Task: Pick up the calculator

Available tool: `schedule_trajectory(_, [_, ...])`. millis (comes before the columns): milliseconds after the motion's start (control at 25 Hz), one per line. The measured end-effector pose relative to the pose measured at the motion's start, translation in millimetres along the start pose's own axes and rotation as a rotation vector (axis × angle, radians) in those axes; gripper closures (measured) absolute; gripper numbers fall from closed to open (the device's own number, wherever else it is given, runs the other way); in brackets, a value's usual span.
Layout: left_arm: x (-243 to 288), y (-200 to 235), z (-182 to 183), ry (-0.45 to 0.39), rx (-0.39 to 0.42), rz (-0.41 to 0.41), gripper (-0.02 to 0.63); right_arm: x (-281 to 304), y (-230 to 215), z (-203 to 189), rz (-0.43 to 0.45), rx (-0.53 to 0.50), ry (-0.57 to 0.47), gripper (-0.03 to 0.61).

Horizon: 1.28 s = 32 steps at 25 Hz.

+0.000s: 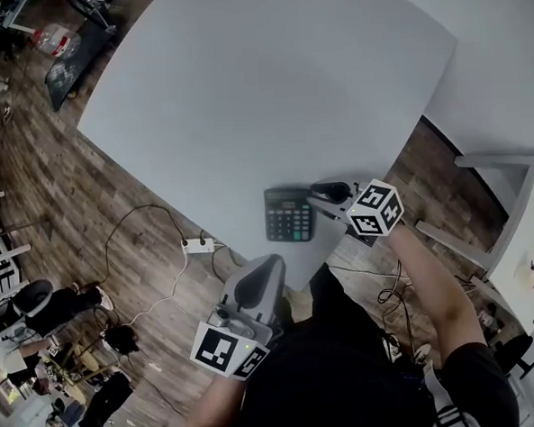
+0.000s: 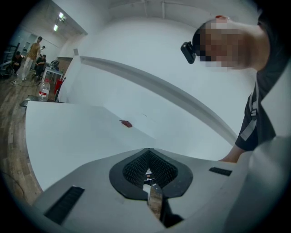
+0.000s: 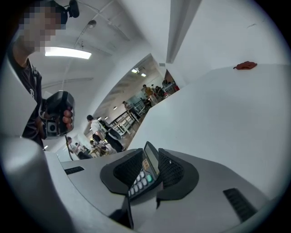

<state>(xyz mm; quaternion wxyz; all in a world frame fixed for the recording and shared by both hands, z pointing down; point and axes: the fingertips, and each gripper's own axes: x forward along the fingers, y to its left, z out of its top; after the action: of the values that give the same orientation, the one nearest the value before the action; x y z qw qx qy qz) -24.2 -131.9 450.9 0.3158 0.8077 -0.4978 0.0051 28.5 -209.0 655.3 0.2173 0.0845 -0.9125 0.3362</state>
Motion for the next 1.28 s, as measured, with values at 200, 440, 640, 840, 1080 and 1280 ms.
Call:
schedule_trajectory(200, [1.5,5.2,-4.9,0.004,-0.015,0.031,0.607,16.8,-13.3,-10.8,0.031,-0.024,0.077,0.487])
schedule_trajectory(440, [-3.6,6.9,-9.7,0.003,-0.028,0.069,0.607,32.6,-13.9,-22.5,0.102,-0.022,0.163,0.486])
schedule_trajectory(640, [-11.1,15.8,-11.1,-0.004,-0.039,0.089,0.607,45.3,-11.2,-22.6,0.136,-0.016,0.18,0.486])
schedule_trajectory(840, [-12.9,16.0,-14.2,-0.011,-0.04,0.104,0.607,46.4,-12.6,-24.5,0.15,-0.014,0.21,0.488])
schedule_trajectory(1080, [-12.0,15.6,-16.6,-0.014,-0.043,0.109,0.607,45.0,-18.1,-29.8,0.163,-0.012,0.244,0.514])
schedule_trajectory(1280, [-19.7,17.3,-17.1,-0.024,-0.036,0.112,0.607,43.2,-14.2,-29.7,0.232,0.07,0.216,0.53])
